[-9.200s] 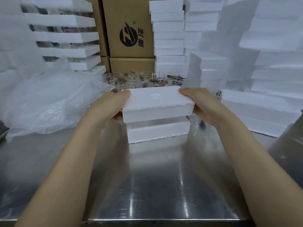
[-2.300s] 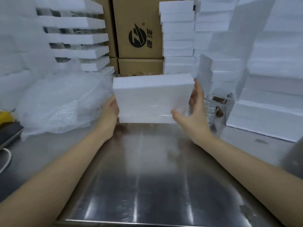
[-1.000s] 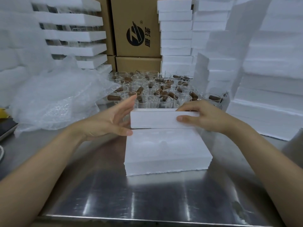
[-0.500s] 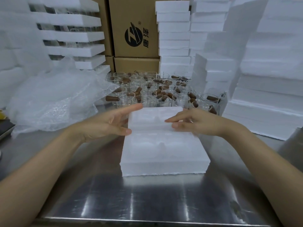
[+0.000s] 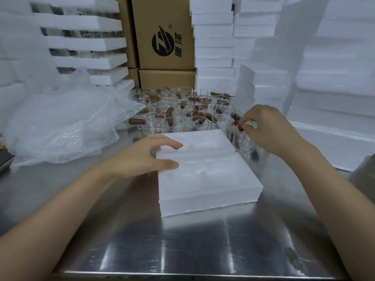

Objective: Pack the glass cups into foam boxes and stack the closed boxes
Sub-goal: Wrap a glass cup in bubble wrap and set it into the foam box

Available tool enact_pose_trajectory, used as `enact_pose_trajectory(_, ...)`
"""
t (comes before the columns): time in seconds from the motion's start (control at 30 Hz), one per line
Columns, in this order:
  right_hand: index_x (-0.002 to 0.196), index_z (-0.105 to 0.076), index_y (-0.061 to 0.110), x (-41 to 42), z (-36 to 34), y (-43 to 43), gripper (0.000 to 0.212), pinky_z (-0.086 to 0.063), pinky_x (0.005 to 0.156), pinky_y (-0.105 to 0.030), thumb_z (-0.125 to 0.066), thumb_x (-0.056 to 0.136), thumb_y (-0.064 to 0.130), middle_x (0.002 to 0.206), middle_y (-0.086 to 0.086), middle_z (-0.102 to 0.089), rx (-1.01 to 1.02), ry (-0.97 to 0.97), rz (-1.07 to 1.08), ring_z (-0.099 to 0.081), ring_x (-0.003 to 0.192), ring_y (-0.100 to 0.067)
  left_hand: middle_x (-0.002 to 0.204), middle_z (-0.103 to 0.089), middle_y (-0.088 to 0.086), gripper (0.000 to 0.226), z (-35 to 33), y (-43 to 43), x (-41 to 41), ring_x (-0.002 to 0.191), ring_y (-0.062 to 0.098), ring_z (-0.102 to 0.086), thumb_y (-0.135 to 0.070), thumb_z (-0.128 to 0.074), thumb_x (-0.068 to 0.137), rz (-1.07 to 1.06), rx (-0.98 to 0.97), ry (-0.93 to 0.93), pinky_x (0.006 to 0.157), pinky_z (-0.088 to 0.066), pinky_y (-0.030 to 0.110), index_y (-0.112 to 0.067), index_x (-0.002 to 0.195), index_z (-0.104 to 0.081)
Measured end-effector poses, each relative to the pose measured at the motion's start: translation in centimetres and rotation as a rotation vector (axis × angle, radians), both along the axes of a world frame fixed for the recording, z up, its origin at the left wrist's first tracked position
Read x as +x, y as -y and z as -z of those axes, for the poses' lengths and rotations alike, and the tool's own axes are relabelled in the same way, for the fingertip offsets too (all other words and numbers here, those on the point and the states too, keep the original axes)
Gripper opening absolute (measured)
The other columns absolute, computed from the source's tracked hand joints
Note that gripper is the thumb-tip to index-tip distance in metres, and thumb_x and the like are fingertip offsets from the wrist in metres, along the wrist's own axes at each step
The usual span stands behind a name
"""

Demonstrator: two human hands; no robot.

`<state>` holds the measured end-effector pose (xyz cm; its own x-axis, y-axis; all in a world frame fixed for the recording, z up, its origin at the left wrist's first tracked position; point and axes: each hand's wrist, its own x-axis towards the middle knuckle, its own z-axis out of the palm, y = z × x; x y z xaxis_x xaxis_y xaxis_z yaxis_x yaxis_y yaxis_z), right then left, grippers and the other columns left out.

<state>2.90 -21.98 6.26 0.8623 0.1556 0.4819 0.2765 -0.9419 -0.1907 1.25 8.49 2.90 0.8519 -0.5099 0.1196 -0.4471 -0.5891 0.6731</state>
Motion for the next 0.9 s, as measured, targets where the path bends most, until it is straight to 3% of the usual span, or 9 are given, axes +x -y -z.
enact_pose_trajectory(0.1,0.098,-0.073,0.016,0.1,0.5,0.3,0.018,-0.046,0.089,-0.041,-0.058,0.089,0.022,0.102,-0.015,-0.064,-0.119,-0.108,0.177,-0.053,0.104,-0.035,0.116,-0.050,-0.032,0.034,0.4,0.6,0.2,0.115,-0.019,-0.034,-0.041,-0.075,0.078,-0.031,0.069,0.016,0.093,-0.029,0.010,-0.052,0.104,-0.057)
enact_pose_trajectory(0.2,0.091,-0.071,0.021,0.0,0.8,-0.1,0.014,-0.042,0.086,-0.035,-0.063,0.086,0.032,0.097,-0.007,-0.067,-0.211,-0.175,0.181,-0.056,0.101,-0.028,0.110,-0.056,-0.027,0.026,0.2,1.1,0.4,0.105,-0.021,-0.044,-0.031,-0.078,0.078,-0.095,-0.005,0.012,0.088,-0.031,0.008,-0.048,0.093,-0.063)
enact_pose_trajectory(0.27,0.086,-0.070,0.024,0.1,0.9,-0.2,0.006,-0.041,0.081,-0.033,-0.064,0.086,0.023,0.096,-0.003,-0.069,-0.193,-0.179,0.171,-0.059,0.097,-0.027,0.107,-0.057,-0.027,0.024,0.2,1.4,0.4,0.099,-0.021,-0.048,-0.029,-0.078,0.078,-0.121,-0.030,-0.005,0.083,-0.032,0.006,-0.045,0.088,-0.065)
enact_pose_trajectory(0.4,0.075,-0.064,0.030,0.1,0.9,-0.3,0.021,-0.051,0.083,-0.035,-0.059,0.084,0.012,0.093,0.000,-0.071,-0.069,-0.210,0.153,-0.062,0.093,-0.025,0.099,-0.056,-0.029,0.024,0.1,1.9,0.5,0.091,-0.012,-0.050,-0.025,-0.078,0.078,-0.165,-0.050,-0.031,0.080,-0.032,0.011,-0.045,0.083,-0.065)
enact_pose_trajectory(0.57,0.069,-0.059,0.032,0.2,0.9,-0.3,0.027,-0.049,0.077,-0.032,-0.054,0.083,0.009,0.081,0.011,-0.065,0.020,-0.190,0.097,-0.060,0.090,-0.017,0.087,-0.058,-0.032,0.024,-0.3,1.6,0.8,0.080,-0.027,-0.049,-0.022,-0.077,0.079,-0.176,-0.048,-0.021,0.071,-0.033,0.008,-0.045,0.078,-0.067)
enact_pose_trajectory(0.7,0.072,-0.063,0.027,0.6,1.0,-0.2,0.026,-0.049,0.081,-0.032,-0.054,0.082,0.005,0.068,0.021,-0.055,0.066,-0.185,0.055,-0.054,0.082,-0.013,0.095,-0.058,-0.031,0.022,-0.3,1.1,1.1,0.091,-0.019,-0.051,-0.024,-0.077,0.079,-0.199,-0.048,-0.041,0.078,-0.033,0.012,-0.045,0.080,-0.068)
enact_pose_trajectory(0.9,0.079,-0.065,0.019,0.9,0.9,0.2,0.022,-0.039,0.067,-0.018,-0.056,0.085,0.000,0.070,0.020,-0.057,0.179,-0.183,-0.021,-0.053,0.070,-0.006,0.103,-0.059,-0.029,0.022,-0.2,1.1,1.2,0.103,-0.009,-0.052,-0.022,-0.076,0.080,-0.213,-0.049,-0.046,0.084,-0.034,0.015,-0.043,0.084,-0.070)
